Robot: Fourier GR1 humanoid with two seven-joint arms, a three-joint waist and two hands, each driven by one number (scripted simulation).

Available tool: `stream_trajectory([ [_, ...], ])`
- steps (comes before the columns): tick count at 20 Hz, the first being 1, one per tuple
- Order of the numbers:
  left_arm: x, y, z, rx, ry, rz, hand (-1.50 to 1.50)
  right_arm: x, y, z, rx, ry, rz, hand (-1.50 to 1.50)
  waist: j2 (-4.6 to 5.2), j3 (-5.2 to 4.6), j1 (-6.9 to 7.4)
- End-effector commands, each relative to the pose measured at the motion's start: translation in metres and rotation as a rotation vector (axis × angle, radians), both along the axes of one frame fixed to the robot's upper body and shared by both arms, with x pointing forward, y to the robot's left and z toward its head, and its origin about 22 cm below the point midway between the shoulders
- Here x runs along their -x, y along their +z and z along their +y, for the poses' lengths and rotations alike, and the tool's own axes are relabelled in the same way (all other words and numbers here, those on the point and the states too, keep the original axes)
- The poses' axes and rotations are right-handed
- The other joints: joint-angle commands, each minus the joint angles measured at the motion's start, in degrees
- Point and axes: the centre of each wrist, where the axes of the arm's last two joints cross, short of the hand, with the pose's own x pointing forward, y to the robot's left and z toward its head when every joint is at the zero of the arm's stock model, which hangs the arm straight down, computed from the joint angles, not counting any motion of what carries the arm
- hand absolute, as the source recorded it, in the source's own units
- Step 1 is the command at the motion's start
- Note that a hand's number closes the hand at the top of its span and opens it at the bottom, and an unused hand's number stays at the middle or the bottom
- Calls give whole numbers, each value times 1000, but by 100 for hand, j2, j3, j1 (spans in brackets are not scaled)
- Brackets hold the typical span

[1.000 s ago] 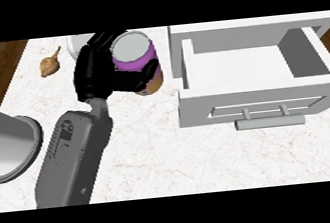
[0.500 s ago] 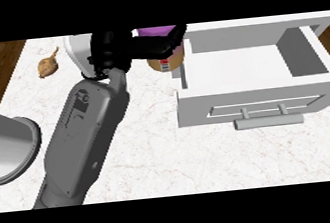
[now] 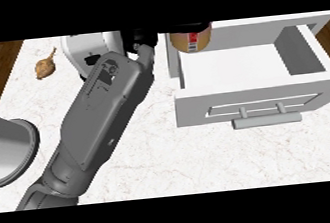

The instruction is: Pick up the can, place it into the drawer and close the drawer

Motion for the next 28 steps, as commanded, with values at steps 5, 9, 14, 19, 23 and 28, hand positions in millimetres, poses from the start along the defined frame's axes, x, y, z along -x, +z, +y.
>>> stream_trajectory([
  [5,-12,8,-28,-22,-12,28,150,-24,2,-2,12,11,-5,-150,18,1,-29],
  [9,-10,24,-42,-45,-15,37,150,-14,5,-2,3,13,-3,-150,2,1,-21],
  [14,-16,-6,-43,-60,-6,34,150,-26,15,0,11,31,-14,-150,46,2,-172],
  [19,-17,-10,-50,-95,36,51,150,-15,4,8,-14,49,-6,-150,60,8,-279],
  [23,-16,-4,-57,-87,35,70,150,-30,18,5,1,43,-9,-150,53,4,-202],
  [28,-20,-11,-58,-142,54,104,150,-27,12,7,-7,55,-16,-150,81,10,-313],
])
